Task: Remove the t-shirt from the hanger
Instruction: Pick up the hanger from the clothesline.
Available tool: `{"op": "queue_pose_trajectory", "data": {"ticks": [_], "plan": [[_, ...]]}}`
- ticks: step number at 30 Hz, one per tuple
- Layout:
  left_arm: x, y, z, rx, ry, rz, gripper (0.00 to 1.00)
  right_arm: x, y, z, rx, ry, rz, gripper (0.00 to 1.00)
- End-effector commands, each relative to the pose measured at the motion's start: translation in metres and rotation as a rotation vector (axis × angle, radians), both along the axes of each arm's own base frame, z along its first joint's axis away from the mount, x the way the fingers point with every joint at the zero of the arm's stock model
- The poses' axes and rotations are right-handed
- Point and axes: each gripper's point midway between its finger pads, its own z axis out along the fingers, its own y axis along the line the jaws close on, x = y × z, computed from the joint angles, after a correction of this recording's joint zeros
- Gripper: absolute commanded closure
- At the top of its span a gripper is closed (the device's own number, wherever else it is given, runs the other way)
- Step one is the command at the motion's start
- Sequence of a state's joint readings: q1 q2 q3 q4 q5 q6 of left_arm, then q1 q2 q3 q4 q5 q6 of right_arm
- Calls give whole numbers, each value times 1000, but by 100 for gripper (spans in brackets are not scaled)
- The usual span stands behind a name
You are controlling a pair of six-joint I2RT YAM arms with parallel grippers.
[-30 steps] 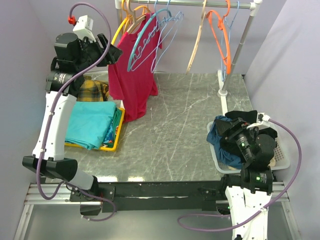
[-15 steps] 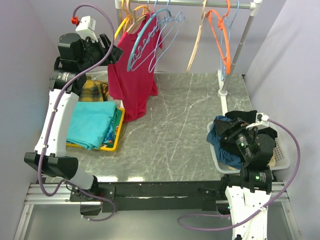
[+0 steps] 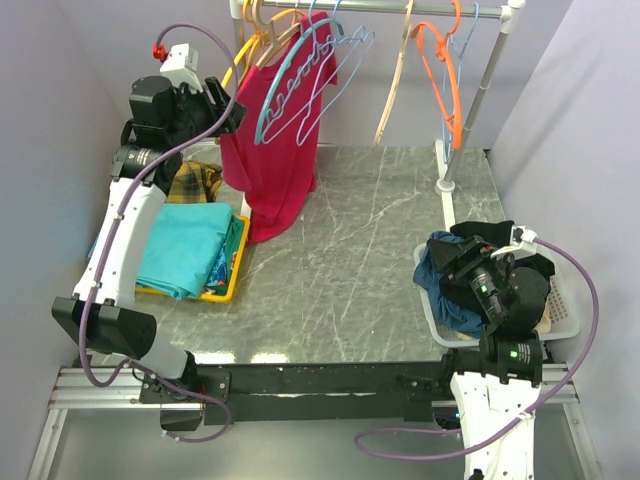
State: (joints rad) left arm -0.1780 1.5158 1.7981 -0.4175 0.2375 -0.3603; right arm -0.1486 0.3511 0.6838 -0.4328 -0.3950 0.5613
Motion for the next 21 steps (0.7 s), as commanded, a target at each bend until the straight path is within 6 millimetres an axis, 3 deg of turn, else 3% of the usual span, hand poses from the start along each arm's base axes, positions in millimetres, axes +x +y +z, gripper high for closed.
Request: {"op": "queue_pose_trajectory", "data": {"ticks": [1,7,10,17,21], "plan": [[-15,4,37,-10,-120,-1,40,4,2,4,6,-25,17,16],[-39,16,83,-19,-274,43,41,4,2,2,9,-14,18,16],[-46,21,90,-11,-313,59,41,5,4,4,22,-20,27,16],[-31,17,69,-4,-255,50,44,3,5,9,28,-30,30,16],[-21,6,54,-22,-210,2,57,4,3,7,29,-24,17,16]]}}
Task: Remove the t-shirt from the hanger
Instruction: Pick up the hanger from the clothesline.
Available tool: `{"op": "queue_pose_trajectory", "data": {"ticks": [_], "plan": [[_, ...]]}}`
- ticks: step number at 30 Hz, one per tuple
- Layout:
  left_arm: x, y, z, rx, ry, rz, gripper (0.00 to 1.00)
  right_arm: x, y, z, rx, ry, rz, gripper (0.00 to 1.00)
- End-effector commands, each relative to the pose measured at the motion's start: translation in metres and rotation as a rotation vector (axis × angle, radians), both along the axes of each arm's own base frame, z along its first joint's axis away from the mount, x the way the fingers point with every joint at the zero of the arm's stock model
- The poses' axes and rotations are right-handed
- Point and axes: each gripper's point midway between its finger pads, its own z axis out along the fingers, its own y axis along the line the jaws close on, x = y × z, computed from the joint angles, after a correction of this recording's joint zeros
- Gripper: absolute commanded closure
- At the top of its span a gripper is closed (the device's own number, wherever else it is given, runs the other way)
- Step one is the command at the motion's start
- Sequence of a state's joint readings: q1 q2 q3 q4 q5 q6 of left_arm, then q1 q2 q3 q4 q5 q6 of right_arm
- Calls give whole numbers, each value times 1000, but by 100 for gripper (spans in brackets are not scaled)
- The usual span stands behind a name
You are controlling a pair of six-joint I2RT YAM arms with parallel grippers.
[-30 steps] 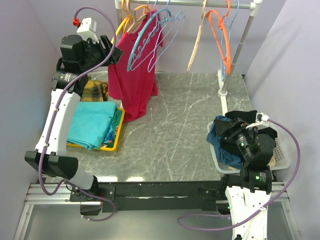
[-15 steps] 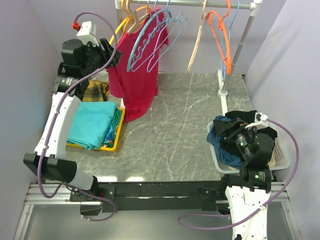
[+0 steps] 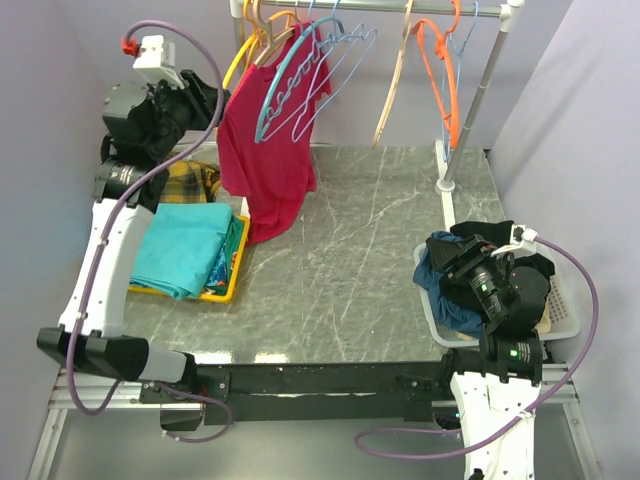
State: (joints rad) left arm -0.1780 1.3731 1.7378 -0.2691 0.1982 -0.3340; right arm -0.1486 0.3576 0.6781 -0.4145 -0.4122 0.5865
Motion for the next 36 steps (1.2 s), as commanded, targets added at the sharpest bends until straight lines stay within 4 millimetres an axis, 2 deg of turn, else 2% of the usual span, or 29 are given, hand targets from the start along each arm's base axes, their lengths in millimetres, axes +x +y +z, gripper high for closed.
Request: {"op": "queue_pose_trajectory", "data": {"ticks": [1,14,17,25,29,30,31,34,36], "plan": [[16,-10,-19,-8,40,-44,58,3,0,5,4,-20,4,16],[30,-21,-42,-15,92,-89,57,7,-1,1,4,-10,1,16],[33,-18,-43,-5,91,-65,52,7,-1,0,3,-7,3,16],[29,-14,-31,8,45,-50,38,9,0,-3,10,-4,10,16],[27,-5,-26,5,9,-4,38,8,0,-3,8,-4,7,16],[20,-3,-13,-6,-42,5,38,9,0,-4,8,-2,9,16],[20,-1,-18,-3,-42,13,38,8,0,-4,8,-2,9,16],[17,0,-15,5,-44,14,38,9,1,-5,14,-1,11,16],[22,-2,-18,18,-28,10,38,9,1,-4,18,-4,14,17]]}}
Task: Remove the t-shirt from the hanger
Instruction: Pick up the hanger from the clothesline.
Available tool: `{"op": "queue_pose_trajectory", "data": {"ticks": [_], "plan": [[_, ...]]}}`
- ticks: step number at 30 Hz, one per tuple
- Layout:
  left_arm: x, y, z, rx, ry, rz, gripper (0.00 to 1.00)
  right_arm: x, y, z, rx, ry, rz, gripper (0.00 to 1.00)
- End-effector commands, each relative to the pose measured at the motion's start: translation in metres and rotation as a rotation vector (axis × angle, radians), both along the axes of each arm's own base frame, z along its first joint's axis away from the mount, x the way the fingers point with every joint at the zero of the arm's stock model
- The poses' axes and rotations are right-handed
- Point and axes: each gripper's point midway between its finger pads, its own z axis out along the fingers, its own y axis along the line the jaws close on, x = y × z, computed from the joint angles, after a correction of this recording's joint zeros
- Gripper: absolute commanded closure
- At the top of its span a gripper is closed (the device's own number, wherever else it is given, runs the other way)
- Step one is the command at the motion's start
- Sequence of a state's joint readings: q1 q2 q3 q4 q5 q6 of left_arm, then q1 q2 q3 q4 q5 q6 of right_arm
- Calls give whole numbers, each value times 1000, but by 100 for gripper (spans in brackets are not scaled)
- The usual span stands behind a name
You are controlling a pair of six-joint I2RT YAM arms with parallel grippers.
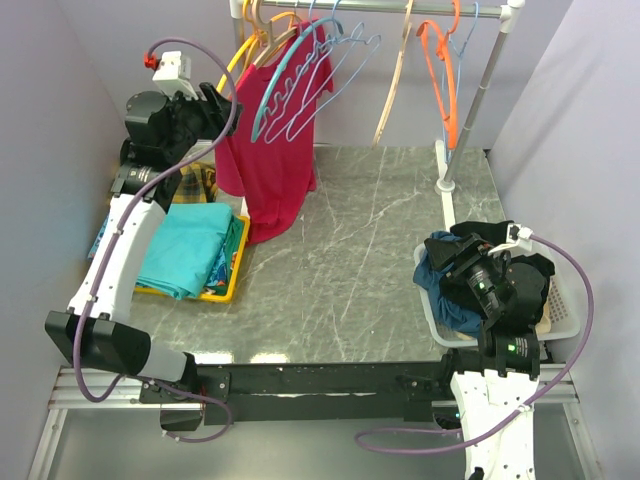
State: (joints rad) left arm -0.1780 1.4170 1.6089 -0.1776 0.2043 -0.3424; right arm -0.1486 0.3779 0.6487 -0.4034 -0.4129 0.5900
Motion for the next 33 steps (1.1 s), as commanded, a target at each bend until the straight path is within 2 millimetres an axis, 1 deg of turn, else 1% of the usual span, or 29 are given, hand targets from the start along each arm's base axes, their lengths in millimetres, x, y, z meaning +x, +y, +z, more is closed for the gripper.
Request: {"op": "queue_pose_trajectory", "data": {"ticks": [1,2,3,9,15,16,17,18,24,25,28,32,33], "plan": [[-6,5,33,15,-92,14,39,3,2,9,11,-40,14,17],[-5,4,30,16,-85,13,39,3,2,11,10,-46,13,17],[-3,2,26,13,-74,6,42,2,2,11,8,-47,11,17],[3,-6,12,13,-28,-35,49,1,0,11,1,-43,3,17],[-3,-14,13,6,-42,-81,55,2,0,8,2,-38,0,17],[-3,-16,13,5,-42,-88,56,2,0,8,4,-39,1,17],[-4,-18,13,2,-40,-98,60,2,0,8,4,-41,1,17],[-3,-20,12,1,-35,-104,60,2,0,8,5,-42,1,17],[6,-29,-2,18,-9,-108,57,1,0,9,0,-45,-1,17],[5,-35,-3,23,-10,-116,55,1,0,9,-1,-43,0,17],[7,-42,-9,42,-6,-107,54,2,0,7,-1,-40,0,17],[10,-44,-11,49,-8,-82,58,2,0,4,-3,-37,2,17],[10,-44,-9,48,-14,-77,63,2,-1,5,-3,-38,-1,17]]}}
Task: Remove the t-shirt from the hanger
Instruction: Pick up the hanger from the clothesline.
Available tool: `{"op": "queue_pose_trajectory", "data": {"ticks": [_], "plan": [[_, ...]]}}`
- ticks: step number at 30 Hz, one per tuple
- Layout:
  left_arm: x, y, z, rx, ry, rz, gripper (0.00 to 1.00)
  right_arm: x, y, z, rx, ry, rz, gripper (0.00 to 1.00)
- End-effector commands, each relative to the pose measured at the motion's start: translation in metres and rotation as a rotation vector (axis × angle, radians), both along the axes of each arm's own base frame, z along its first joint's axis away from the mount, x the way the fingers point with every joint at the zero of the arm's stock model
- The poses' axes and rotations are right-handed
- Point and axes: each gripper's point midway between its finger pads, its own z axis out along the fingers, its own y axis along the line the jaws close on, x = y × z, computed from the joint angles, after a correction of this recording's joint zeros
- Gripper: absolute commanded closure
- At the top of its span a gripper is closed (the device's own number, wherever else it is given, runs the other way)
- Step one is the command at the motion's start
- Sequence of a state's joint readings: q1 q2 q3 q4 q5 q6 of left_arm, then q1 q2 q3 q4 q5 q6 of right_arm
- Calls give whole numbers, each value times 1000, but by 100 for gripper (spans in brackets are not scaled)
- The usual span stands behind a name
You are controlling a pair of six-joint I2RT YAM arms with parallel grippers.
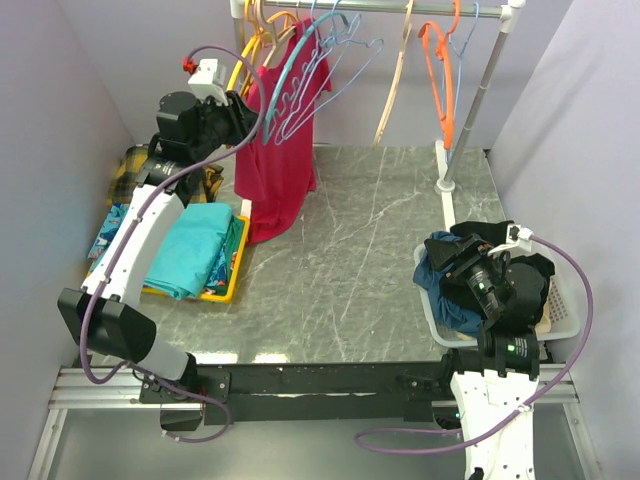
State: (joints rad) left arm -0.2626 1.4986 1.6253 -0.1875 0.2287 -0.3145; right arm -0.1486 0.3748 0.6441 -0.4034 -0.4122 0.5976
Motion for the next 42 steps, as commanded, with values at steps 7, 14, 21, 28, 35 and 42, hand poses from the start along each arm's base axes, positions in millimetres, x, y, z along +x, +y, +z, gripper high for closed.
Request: {"op": "queue_pose_trajectory", "data": {"ticks": [7,14,21,28,35,42], "plan": [[-9,5,46,-9,-141,85,84,2,0,5,-10,-38,4,17],[-15,7,58,-19,-166,104,99,2,0,6,-8,-44,5,17],[-30,4,93,-60,-235,105,99,0,1,8,-9,-44,7,17],[-45,1,134,-81,-331,113,99,0,1,11,-11,-51,8,17],[-49,3,152,-97,-393,132,99,0,0,13,-18,-52,6,18],[-63,10,180,-139,-481,148,99,1,1,14,-13,-51,9,18]]}}
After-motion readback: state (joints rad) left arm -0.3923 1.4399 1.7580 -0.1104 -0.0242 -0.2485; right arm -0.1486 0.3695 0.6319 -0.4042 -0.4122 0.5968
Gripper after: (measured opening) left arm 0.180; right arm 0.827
